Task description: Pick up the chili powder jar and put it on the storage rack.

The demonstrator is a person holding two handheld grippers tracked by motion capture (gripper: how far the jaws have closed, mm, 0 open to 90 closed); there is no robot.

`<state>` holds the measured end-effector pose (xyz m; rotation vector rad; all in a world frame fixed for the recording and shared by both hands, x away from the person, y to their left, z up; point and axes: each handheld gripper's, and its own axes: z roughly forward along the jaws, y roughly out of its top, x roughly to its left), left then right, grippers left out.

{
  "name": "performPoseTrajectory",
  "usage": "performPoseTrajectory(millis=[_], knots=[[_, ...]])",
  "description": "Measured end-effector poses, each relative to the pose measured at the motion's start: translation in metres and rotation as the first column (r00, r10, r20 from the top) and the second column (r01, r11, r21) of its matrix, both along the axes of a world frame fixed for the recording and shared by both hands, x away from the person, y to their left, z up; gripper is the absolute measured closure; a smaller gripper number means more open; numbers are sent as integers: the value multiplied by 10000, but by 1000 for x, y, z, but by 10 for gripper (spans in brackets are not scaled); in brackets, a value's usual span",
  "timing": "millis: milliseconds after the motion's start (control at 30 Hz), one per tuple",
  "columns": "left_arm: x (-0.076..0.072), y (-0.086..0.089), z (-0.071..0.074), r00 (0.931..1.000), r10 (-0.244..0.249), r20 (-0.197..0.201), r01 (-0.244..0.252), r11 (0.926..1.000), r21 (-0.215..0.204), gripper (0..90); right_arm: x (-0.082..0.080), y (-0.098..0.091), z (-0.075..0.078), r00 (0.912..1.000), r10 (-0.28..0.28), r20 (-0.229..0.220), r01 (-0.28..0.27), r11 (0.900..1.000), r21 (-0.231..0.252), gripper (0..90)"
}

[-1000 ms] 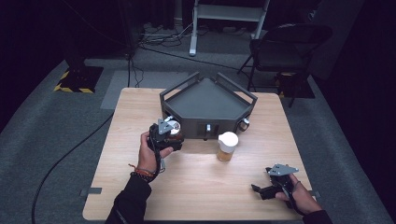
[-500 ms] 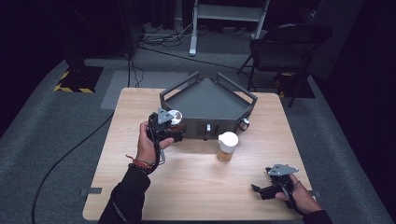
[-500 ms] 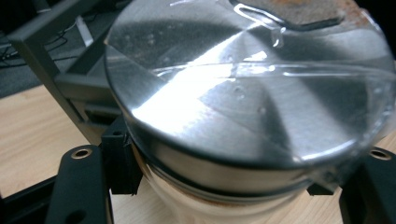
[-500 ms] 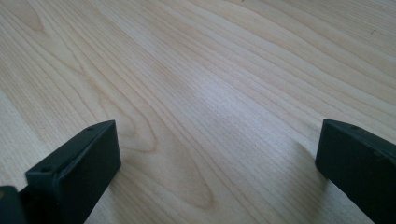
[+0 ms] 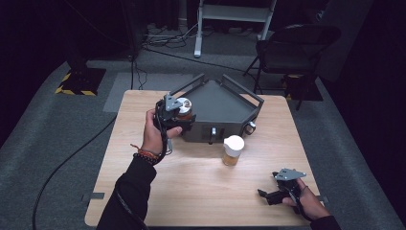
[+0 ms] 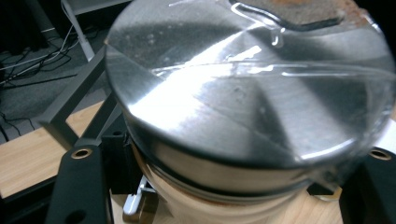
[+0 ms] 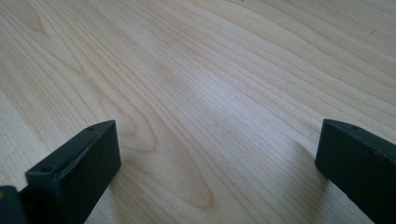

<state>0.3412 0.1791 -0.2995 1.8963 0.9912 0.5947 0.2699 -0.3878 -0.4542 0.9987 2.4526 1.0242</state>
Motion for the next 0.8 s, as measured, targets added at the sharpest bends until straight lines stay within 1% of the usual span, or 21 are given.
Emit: performPoseTrajectory(millis=[67, 133, 200, 267, 367, 400, 500, 567, 600, 700, 767, 800], knots=[[4, -4, 3, 10000, -40, 3, 40, 10000, 48, 302, 0, 0, 0, 10000, -1, 0, 1, 10000, 0, 0], [9, -11, 6, 10000, 42, 48, -42, 9999, 119, 302, 0, 0, 0, 10000, -1, 0, 1, 10000, 1, 0], [14, -13, 8, 10000, -33, 9, 32, 10000, 53, 302, 0, 0, 0, 10000, -1, -1, 1, 10000, 0, 0], [18, -18, 10, 10000, -61, 47, 60, 9999, 143, 302, 0, 0, 0, 10000, -1, -1, 1, 10000, 0, 0], [25, -24, 12, 10000, -34, 44, 33, 9999, 118, 302, 0, 0, 0, 10000, -2, -1, 2, 10000, 5, 0], [29, -25, 13, 10000, -75, 3, 75, 9999, 132, 302, 0, 0, 0, 10000, -2, -2, 2, 10000, 5, 0], [37, -29, 14, 9998, -185, 80, 184, 9997, 149, 302, 0, 0, 0, 10000, 3, -3, -3, 10000, 3, 0], [43, -32, 15, 9997, -240, 50, 239, 9996, 179, 302, 0, 0, 0, 10000, 6, -1, -6, 10000, 1, 0], [47, -36, 16, 9998, -176, 29, 175, 9993, 322, 302, 0, 0, 0, 10000, 1, 0, -1, 10000, 1, 0], [56, -40, 15, 9999, -94, -68, 96, 9995, 298, 302, 0, 0, 0, 10000, -2, 0, 2, 10000, 2, 0], [59, -43, 14, 10000, -29, -61, 31, 9995, 327, 302, 0, 0, 0, 10000, -11, 4, 11, 10000, 3, 0], [62, -45, 14, 9999, 40, -130, -36, 9996, 284, 302, 0, 0, 0, 10000, -11, 5, 11, 10000, 3, 0]])
